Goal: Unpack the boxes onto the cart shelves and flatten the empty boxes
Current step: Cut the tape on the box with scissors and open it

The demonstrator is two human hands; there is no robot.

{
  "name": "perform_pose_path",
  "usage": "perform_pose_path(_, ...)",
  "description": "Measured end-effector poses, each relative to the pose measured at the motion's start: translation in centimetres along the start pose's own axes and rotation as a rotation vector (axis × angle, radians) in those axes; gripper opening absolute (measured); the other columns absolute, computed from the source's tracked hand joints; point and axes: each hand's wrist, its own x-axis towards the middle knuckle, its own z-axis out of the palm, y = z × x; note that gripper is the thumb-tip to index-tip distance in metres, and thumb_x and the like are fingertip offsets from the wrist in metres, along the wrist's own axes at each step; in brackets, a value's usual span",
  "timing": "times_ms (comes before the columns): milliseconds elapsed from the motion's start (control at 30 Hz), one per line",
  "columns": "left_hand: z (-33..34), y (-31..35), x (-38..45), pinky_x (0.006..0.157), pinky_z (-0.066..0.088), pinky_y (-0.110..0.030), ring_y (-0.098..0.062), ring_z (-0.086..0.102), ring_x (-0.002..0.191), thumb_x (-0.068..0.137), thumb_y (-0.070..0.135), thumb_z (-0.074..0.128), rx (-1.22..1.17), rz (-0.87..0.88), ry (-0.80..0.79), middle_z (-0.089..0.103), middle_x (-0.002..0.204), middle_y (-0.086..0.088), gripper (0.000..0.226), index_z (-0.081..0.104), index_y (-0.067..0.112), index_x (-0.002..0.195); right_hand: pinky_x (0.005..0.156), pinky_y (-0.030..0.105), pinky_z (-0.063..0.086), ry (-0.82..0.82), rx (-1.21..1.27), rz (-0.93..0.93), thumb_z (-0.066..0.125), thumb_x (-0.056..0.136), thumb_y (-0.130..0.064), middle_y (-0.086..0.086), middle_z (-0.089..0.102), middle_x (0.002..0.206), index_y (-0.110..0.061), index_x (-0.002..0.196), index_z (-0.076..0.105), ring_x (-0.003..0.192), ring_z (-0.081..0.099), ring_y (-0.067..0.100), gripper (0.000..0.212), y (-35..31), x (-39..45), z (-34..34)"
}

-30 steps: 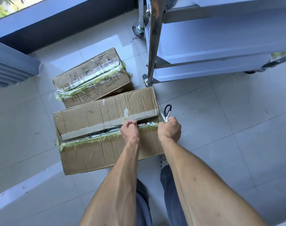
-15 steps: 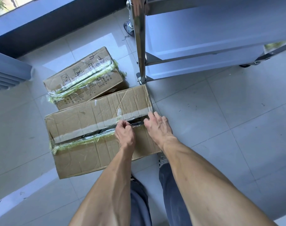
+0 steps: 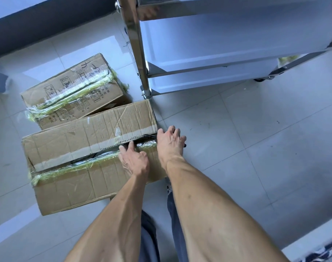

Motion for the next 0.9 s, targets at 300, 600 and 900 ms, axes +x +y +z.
perform_pose_path(300, -3.2, 1.3, 1.8, 0.071, 0.038, -0.027, -0.026, 0.055, 0.078, 0.079, 0.006, 0.051, -0.264, -0.179, 0.124, 0.068, 0.085, -0.011, 0.03, 0.074, 0.018, 0.093, 0.086, 0.046, 0.043, 0.018, -0.049, 0.198, 0.04, 0.092, 0.007, 0.017, 0.048, 0.114, -0.006, 0.117, 0.061, 0.109, 0.041, 0.034, 0.035, 2.3, -0.4, -1.1)
perform_pose_path(600, -1.3, 2.7, -0.5, 0.039, 0.035, -0.019, -0.011, 0.048, 0.038, 0.097, 0.029, 0.057, -0.762, -0.164, -0.366, 0.064, 0.063, -0.01, 0.021, 0.058, 0.016, 0.08, 0.089, 0.042, 0.039, 0.147, 0.034, -0.125, 0.032, 0.098, -0.004, 0.008, 0.044, 0.112, -0.016, 0.102, 0.06, 0.111, 0.04, 0.028, 0.03, 2.0, -3.0, 0.4)
perform_pose_path(900, -2.4, 0.3, 0.1, 0.047, 0.039, -0.019, -0.007, 0.052, 0.045, 0.093, 0.002, 0.06, -0.734, -0.267, -0.617, 0.069, 0.068, -0.007, 0.014, 0.059, 0.016, 0.088, 0.085, 0.038, 0.042, 0.088, 0.124, 0.17, 0.04, 0.095, -0.001, 0.008, 0.061, 0.101, -0.014, 0.114, 0.05, 0.088, 0.062, 0.026, 0.025, 2.4, -3.0, 0.7)
